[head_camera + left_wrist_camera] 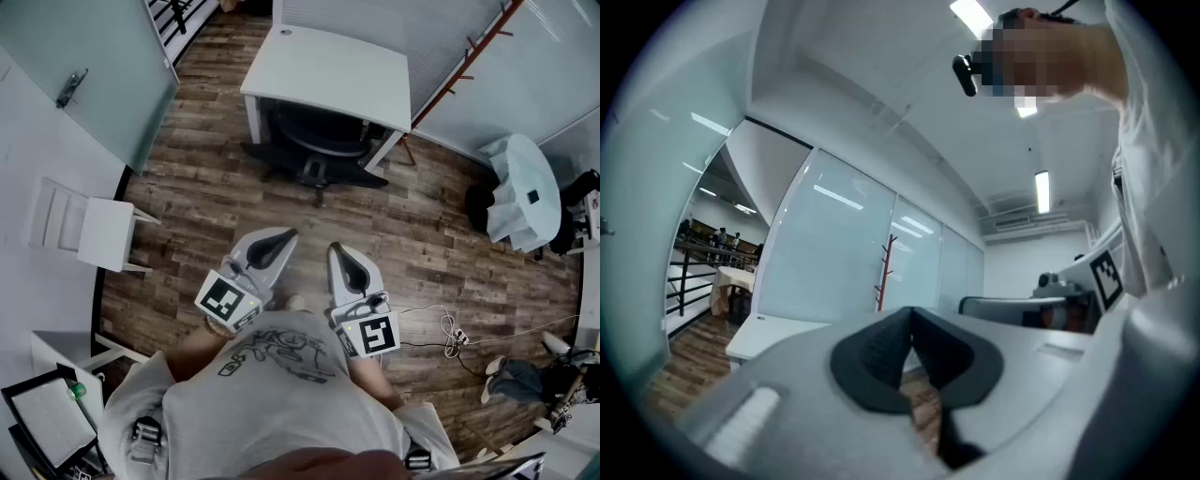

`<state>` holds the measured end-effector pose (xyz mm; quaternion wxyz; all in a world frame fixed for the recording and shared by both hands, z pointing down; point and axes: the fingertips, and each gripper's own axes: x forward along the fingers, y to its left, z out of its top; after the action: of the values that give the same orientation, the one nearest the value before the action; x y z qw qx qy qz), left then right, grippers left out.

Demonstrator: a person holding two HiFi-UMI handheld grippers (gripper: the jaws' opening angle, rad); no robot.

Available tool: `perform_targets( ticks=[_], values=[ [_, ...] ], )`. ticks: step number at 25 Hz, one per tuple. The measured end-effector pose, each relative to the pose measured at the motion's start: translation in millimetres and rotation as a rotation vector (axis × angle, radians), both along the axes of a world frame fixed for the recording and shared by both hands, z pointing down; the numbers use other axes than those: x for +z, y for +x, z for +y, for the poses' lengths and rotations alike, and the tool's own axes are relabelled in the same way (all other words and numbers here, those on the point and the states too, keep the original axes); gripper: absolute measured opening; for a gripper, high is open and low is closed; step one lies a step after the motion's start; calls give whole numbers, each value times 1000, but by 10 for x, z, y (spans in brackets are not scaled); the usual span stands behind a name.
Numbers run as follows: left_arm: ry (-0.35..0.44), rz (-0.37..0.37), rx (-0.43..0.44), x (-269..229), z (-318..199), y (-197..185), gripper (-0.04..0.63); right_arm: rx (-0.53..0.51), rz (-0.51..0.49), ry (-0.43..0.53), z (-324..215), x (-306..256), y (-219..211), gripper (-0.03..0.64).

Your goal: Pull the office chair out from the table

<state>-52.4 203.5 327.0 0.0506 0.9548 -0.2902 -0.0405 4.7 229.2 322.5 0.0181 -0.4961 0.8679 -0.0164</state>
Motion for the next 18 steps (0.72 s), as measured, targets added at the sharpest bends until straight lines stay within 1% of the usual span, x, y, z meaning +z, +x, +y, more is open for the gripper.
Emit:
perform_targets(
  ticks=[4, 9, 18],
  values=[
    [-5, 7, -8, -2, -21, 77, 3, -6, 0, -2, -23, 0, 71, 5],
    [-14, -1, -5, 44, 1, 147, 3, -11, -24, 8, -34, -10, 139, 6],
    [-32, -13, -2, 130, 42, 467, 3, -7, -20, -10, 29, 63, 424, 6]
  ],
)
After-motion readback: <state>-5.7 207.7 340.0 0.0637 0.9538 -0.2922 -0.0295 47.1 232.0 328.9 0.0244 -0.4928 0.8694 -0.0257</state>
